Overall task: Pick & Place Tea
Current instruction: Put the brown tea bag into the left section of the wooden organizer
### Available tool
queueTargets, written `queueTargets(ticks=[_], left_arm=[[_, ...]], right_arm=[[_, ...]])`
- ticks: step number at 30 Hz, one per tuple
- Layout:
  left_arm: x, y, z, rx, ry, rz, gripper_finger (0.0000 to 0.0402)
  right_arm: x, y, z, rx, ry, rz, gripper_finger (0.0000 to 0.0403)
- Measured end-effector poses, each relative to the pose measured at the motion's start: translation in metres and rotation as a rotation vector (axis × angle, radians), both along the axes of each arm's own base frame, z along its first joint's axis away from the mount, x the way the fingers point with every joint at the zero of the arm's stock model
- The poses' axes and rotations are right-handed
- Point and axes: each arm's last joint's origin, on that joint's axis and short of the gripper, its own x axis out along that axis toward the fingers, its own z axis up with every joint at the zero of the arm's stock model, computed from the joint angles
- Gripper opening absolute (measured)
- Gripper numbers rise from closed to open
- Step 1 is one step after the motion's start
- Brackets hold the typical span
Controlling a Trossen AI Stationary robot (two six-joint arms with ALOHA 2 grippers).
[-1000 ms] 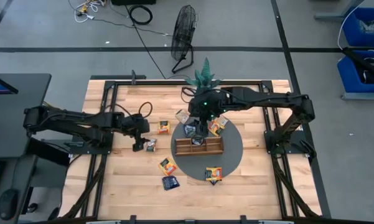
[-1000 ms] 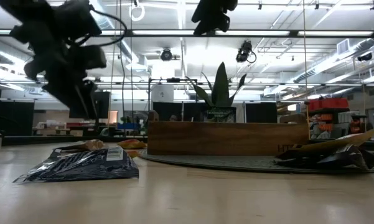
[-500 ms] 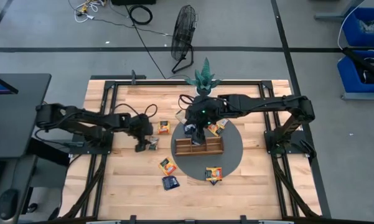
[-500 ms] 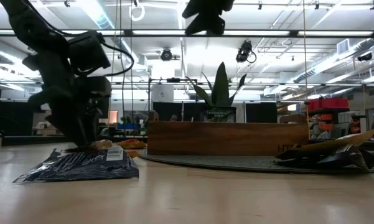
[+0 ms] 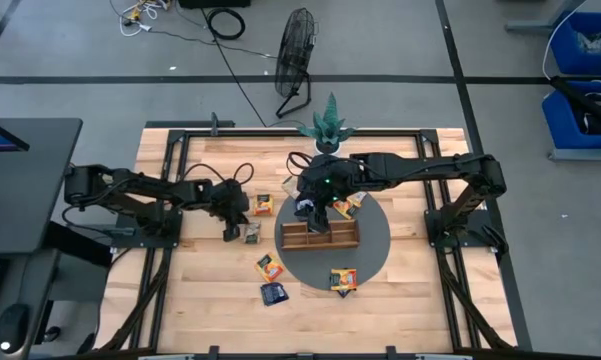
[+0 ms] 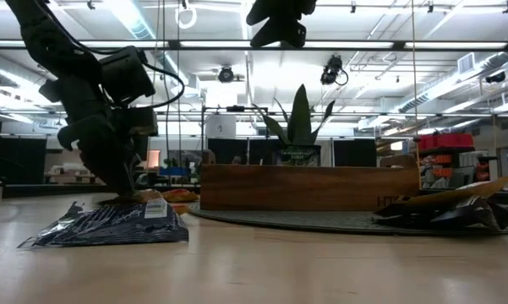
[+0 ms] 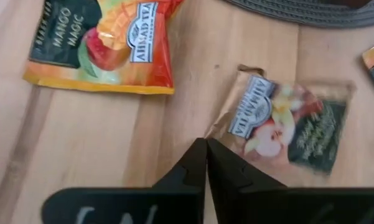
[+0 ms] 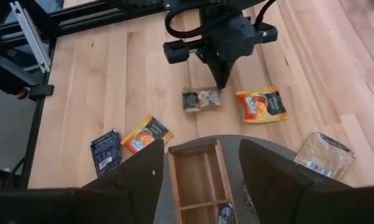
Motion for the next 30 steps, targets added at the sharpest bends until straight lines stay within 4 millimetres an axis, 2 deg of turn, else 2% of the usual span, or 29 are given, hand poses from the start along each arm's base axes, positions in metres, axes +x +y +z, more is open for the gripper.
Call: queueTargets(ticks=[7, 14, 19, 24, 30], left_arm=[[-0.004, -0.002, 0.008, -0.054, -0.02, 0.07, 0.0003], [-0.007, -0.003, 0.033, -0.046, -0.162, 0.071, 0.0002], [-0.008, -0.004, 0.038, -0.046, -0.198, 0.055, 0.0017], [-0.005, -0.008, 0.039, -0.036, -0.233, -0.049, 0.0059], [0.0, -0.017, 0.04, 0.072, -0.262, -0.168, 0.0163]], right_arm=[[0.0, 0.0, 0.0, 0.0, 0.0, 0.0, 0.0215], [0.0, 0.0, 0.0, -0.003, 0.0, 0.002, 0.0215], [0.0, -0.001, 0.0, -0.008, -0.002, 0.005, 0.0215], [0.0, -0.003, 0.0, -0.011, -0.005, 0.003, 0.0215], [0.0, -0.003, 0.0, -0.011, -0.005, 0.001, 0.0215]])
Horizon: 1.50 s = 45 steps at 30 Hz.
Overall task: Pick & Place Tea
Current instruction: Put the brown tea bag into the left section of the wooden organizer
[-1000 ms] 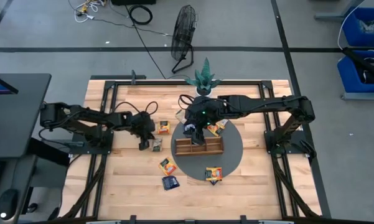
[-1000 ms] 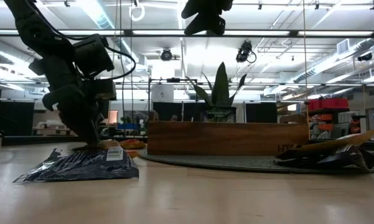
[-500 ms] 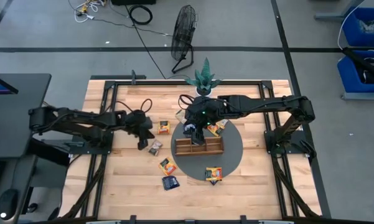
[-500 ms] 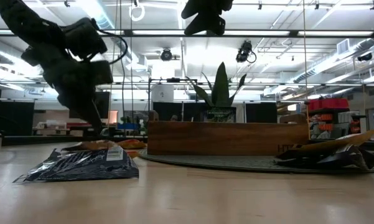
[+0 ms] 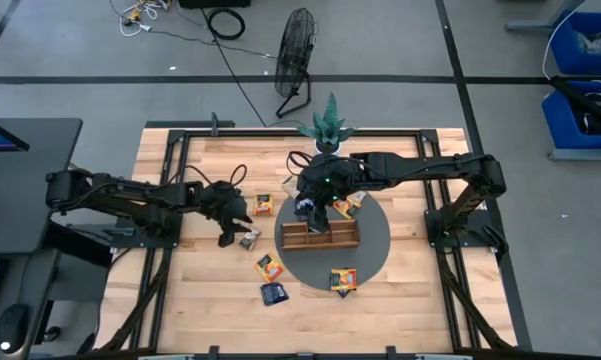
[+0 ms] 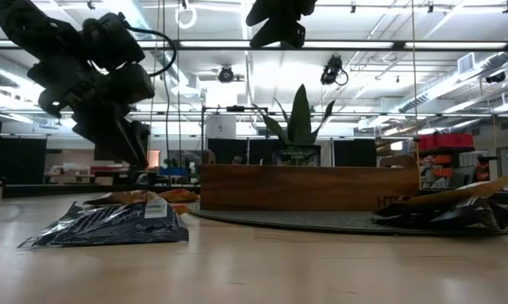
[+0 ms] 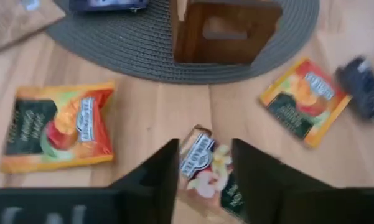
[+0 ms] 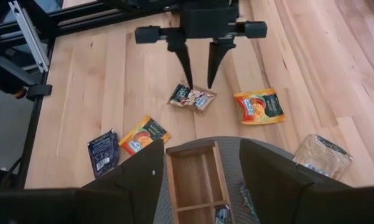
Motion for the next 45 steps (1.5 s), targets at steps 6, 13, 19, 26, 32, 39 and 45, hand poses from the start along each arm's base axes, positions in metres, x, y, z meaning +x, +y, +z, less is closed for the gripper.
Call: queueTargets(ticks=[6, 13, 19, 26, 32, 39, 45], left_arm=[[0.007, -0.002, -0.006, 0.113, -0.021, -0.114, 0.0234], [0.015, -0.002, -0.03, 0.116, 0.051, -0.173, 0.0212], [0.025, -0.001, -0.048, 0.091, 0.073, -0.167, 0.0183], [0.026, 0.0, -0.053, -0.057, 0.121, 0.013, 0.0065], [0.021, 0.0, -0.035, -0.161, 0.08, 0.193, 0.0021], [0.015, 0.0, 0.013, -0.117, -0.195, 0.422, 0.002], [0.004, 0.001, 0.059, 0.048, -0.566, 0.791, 0.002]], right_arm=[[0.0, 0.0, 0.0, 0.0, -0.003, 0.0, 0.0215], [0.001, 0.0, 0.002, 0.003, -0.02, -0.002, 0.0215], [0.002, 0.0, 0.003, 0.003, -0.036, -0.002, 0.0215], [0.002, 0.0, 0.003, 0.005, -0.036, -0.005, 0.0215], [0.002, 0.0, 0.003, 0.005, -0.037, -0.005, 0.0215], [0.002, -0.001, 0.003, 0.053, -0.032, -0.074, 0.0215], [0.007, -0.006, 0.009, 0.139, -0.11, -0.319, 0.0215]])
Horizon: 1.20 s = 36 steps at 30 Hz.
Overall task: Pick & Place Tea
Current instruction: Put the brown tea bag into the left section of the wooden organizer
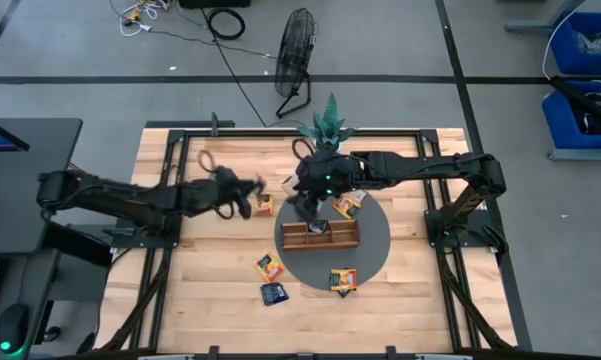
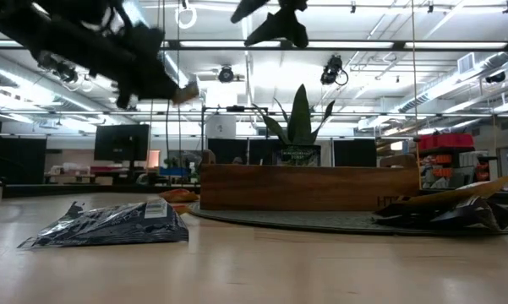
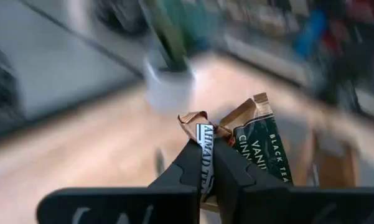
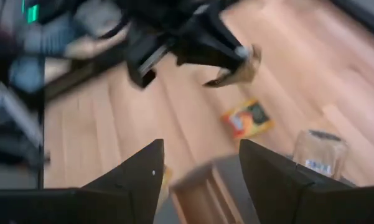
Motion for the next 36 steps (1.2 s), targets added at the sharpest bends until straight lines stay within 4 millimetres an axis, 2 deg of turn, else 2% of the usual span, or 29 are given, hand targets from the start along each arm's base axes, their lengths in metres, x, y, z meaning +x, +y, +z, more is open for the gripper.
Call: queueTargets(ticks=[2, 5, 13, 15, 20, 30, 36], left_arm=[[-0.002, 0.0, 0.012, 0.039, -0.081, 0.093, 0.002], [0.001, -0.002, 0.029, 0.103, -0.097, 0.173, 0.002], [0.033, -0.006, 0.075, 0.289, -0.028, 0.158, 0.002], [0.038, -0.006, 0.076, 0.324, 0.036, 0.169, 0.0021], [0.052, -0.006, 0.08, 0.351, 0.055, 0.164, 0.0019], [0.051, -0.006, 0.08, 0.357, 0.061, 0.137, 0.0019], [0.052, -0.012, 0.08, 0.374, 0.068, 0.072, 0.0021]], right_arm=[[0.005, -0.002, 0.004, 0.007, -0.066, -0.064, 0.0215], [0.012, -0.007, 0.007, 0.036, -0.154, -0.158, 0.0215], [0.029, -0.024, 0.0, 0.092, -0.258, -0.244, 0.0215], [0.03, -0.027, -0.001, 0.12, -0.261, -0.269, 0.0215], [0.03, -0.032, 0.0, 0.132, -0.276, -0.289, 0.0215], [0.03, -0.032, 0.0, 0.139, -0.277, -0.277, 0.0215], [0.029, -0.032, -0.001, 0.175, -0.257, -0.229, 0.0196]])
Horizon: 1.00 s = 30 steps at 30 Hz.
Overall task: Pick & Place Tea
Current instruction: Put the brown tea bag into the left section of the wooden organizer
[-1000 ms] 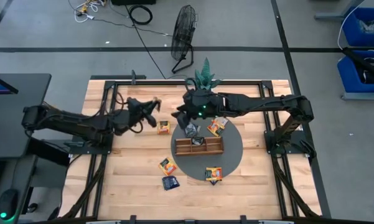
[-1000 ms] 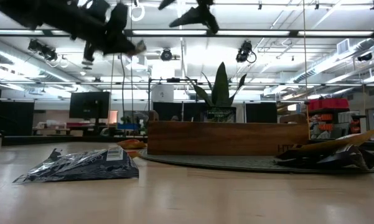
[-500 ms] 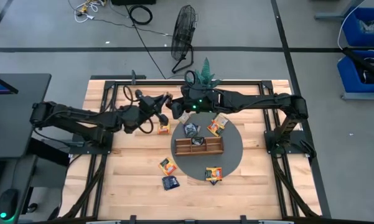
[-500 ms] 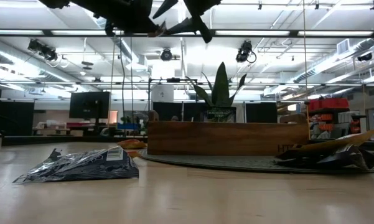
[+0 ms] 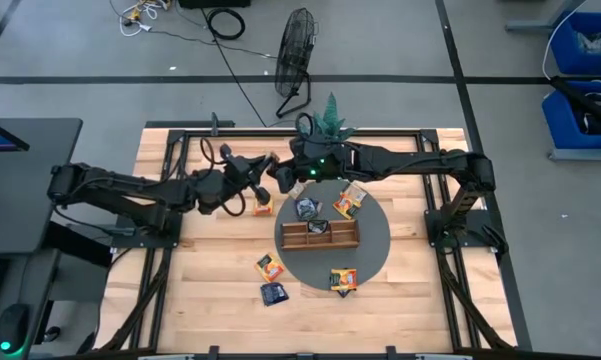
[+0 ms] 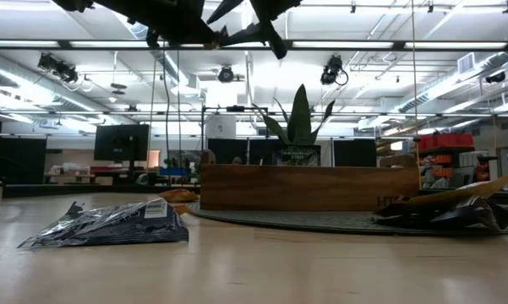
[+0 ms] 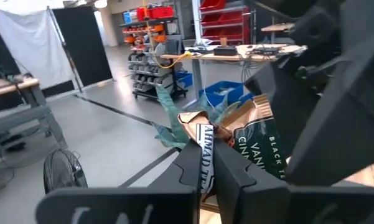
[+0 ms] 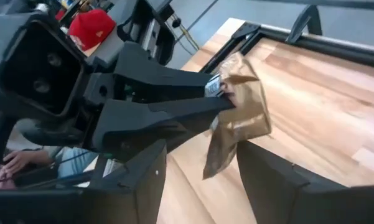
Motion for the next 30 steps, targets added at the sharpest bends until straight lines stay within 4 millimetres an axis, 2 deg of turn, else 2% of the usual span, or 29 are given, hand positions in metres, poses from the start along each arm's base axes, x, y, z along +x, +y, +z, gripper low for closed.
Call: queueTargets(ticks=[4, 7, 12, 13, 16, 23, 30], left_arm=[[0.0, -0.006, 0.0, 0.028, 0.023, -0.025, 0.0019], [0.0, -0.009, 0.0, 0.029, 0.022, -0.037, 0.0022], [0.0, -0.01, 0.0, 0.038, 0.033, -0.037, 0.002], [0.0, -0.01, 0.0, 0.047, 0.039, -0.035, 0.002], [0.0, -0.009, 0.0, 0.063, 0.052, -0.022, 0.0027], [-0.003, -0.01, 0.003, 0.064, 0.043, -0.025, 0.0073], [-0.022, -0.009, 0.024, 0.053, -0.059, -0.016, 0.0105]], right_arm=[[-0.001, -0.002, -0.001, 0.01, 0.008, 0.014, 0.0175], [-0.002, -0.006, -0.002, 0.021, 0.025, 0.021, 0.0143], [-0.003, -0.009, -0.004, 0.017, 0.05, 0.034, 0.0029], [-0.003, -0.008, -0.004, 0.006, 0.052, 0.041, 0.0016], [-0.003, -0.008, -0.005, 0.004, 0.057, 0.048, 0.0011], [-0.012, -0.009, -0.002, -0.063, 0.119, 0.09, 0.0002], [-0.038, -0.017, 0.003, -0.145, 0.278, 0.138, 0.0001]])
